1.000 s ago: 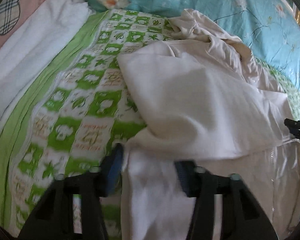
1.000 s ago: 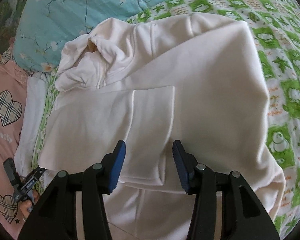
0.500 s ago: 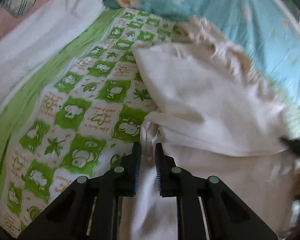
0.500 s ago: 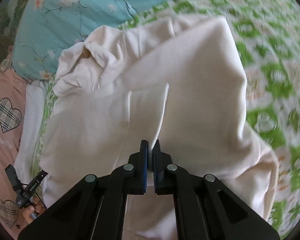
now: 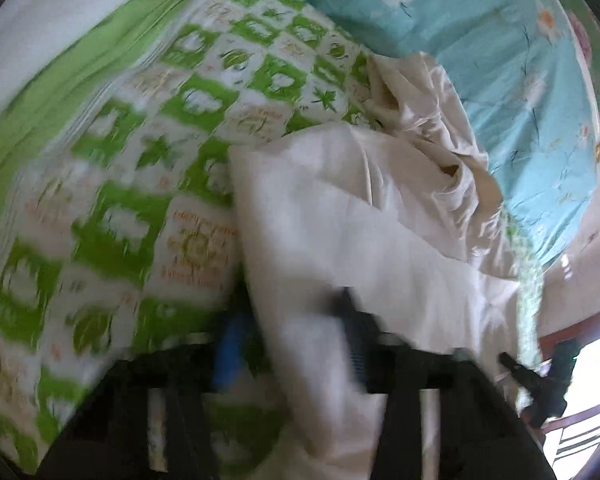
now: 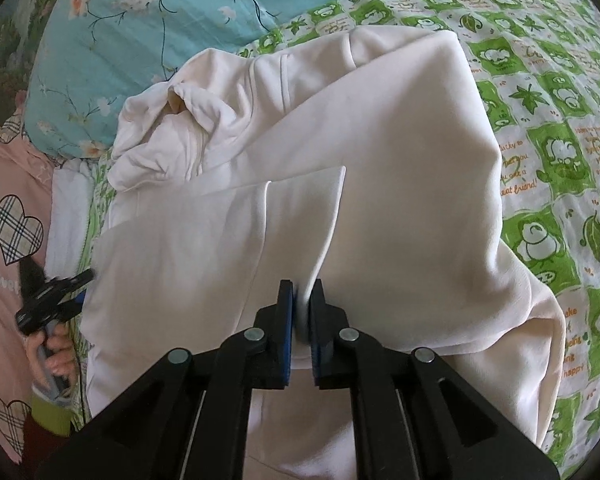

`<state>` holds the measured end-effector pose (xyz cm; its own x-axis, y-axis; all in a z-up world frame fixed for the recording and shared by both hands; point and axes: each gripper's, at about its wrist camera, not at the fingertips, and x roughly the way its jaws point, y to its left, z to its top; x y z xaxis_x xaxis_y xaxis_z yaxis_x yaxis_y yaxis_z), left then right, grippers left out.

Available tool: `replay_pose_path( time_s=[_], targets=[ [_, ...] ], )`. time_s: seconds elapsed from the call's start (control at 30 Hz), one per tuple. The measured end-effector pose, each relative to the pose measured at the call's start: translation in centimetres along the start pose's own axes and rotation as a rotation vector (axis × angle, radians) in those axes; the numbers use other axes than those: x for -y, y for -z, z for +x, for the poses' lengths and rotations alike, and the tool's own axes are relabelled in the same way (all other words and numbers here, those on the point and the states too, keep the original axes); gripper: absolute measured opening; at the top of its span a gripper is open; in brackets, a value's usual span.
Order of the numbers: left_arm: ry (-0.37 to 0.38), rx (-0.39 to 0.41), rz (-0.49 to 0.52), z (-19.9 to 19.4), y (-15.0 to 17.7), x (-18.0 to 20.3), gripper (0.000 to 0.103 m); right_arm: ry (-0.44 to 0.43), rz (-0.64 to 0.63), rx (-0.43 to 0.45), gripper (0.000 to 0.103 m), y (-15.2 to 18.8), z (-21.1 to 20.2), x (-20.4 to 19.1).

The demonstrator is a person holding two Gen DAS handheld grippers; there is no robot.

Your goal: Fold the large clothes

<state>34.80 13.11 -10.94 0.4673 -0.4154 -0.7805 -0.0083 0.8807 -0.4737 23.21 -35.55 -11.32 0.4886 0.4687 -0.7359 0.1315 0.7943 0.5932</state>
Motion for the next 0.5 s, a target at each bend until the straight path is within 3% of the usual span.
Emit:
replay_pose_path(
  time_s=[0.03, 0.23, 0.33, 0.4, 0.5],
  targets=[
    [-0.007, 0.014, 0.024, 0.1, -0.1, 0.3, 0.003, 0.0, -0.006, -0.001, 0.009, -0.1, 0.0, 0.0],
    [-0.187, 0.285, 0.195, -2.8, -0.5, 3.4, 0.002, -0.009, -0.136, 0.062, 0.005, -0.4, -0.9, -2.7],
    [-0.324, 0.284, 0.305, -1.1, -0.4, 4.3, 0.002, -0.008, -0.18, 0.07, 0.005, -0.7, -0.8, -4.2],
    [-0.389, 0.231, 0.336, 0.8, -0.1, 3.8, 0.003, 0.062, -0.186, 0.05, 0.005, -0.9, 0.0, -4.3],
    [-0.386, 0.201, 0.31, 0.3, 0.8, 2.7, 0.008, 0.105, -0.141, -0.007, 0.005, -0.8, 1.1, -3.0]
  ],
)
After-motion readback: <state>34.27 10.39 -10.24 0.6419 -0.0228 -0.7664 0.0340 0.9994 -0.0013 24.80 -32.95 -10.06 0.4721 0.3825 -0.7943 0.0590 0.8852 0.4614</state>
